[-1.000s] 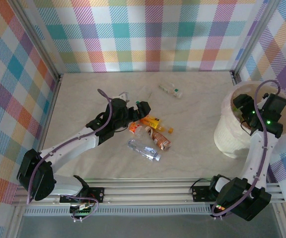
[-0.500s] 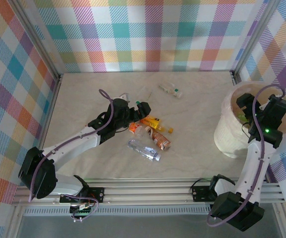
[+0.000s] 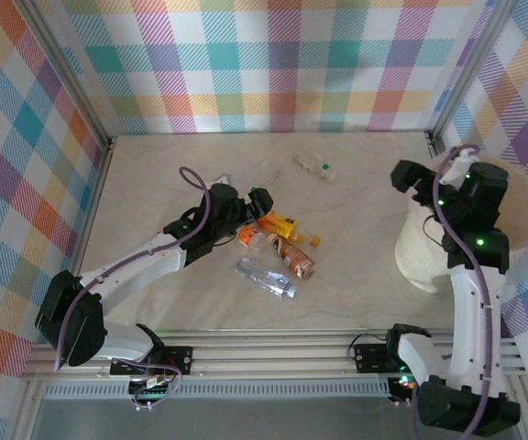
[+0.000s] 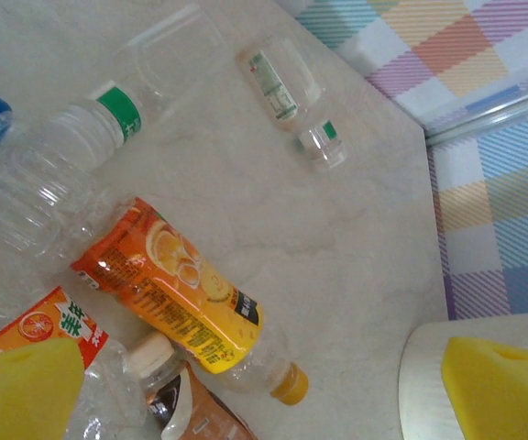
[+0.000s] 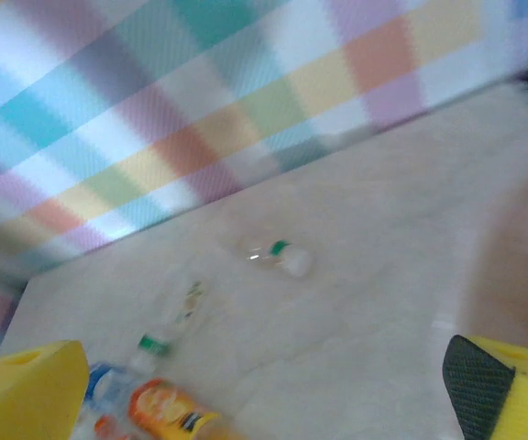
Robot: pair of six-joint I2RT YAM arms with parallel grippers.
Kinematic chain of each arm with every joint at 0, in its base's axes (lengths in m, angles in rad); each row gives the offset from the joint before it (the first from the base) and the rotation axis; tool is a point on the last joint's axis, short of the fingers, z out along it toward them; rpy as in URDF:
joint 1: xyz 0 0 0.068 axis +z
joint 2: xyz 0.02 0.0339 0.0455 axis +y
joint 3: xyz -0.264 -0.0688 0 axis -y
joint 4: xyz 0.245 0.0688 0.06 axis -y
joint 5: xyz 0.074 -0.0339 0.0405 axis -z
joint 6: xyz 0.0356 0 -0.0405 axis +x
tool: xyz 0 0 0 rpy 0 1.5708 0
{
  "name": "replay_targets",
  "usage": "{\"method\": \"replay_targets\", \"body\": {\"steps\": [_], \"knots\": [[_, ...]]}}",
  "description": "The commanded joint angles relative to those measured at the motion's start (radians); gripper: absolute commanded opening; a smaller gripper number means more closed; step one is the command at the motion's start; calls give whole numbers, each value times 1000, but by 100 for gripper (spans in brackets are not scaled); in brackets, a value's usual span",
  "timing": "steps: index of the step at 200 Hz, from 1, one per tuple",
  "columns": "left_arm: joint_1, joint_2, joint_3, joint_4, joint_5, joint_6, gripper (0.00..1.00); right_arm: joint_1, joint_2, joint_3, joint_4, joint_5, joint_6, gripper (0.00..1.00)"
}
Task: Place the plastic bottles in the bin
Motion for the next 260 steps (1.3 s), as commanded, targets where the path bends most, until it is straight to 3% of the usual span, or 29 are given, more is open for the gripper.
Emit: {"method": "replay_targets", "body": {"steps": [1, 32, 67, 138, 204, 260], "knots": [[-10, -29, -6, -22, -49, -23, 100, 132, 57, 32, 51, -15, -120, 100], [-9, -59, -37, -26, -79, -27, 100, 355, 190, 67, 76, 55, -244, 100], [-3, -105, -74, -30, -97, -20, 100, 448, 399, 118, 103, 101, -313, 100], [5, -216, -180, -30, -105, -9, 100, 458, 954, 451, -27, 223, -585, 100], [9, -232, -166, -90, -101, 18, 100, 455, 1390, 896, -92, 492, -622, 100], [13, -249, -162, -118, -102, 59, 100, 447, 1639, 1209, -158, 387, -683, 100]]}}
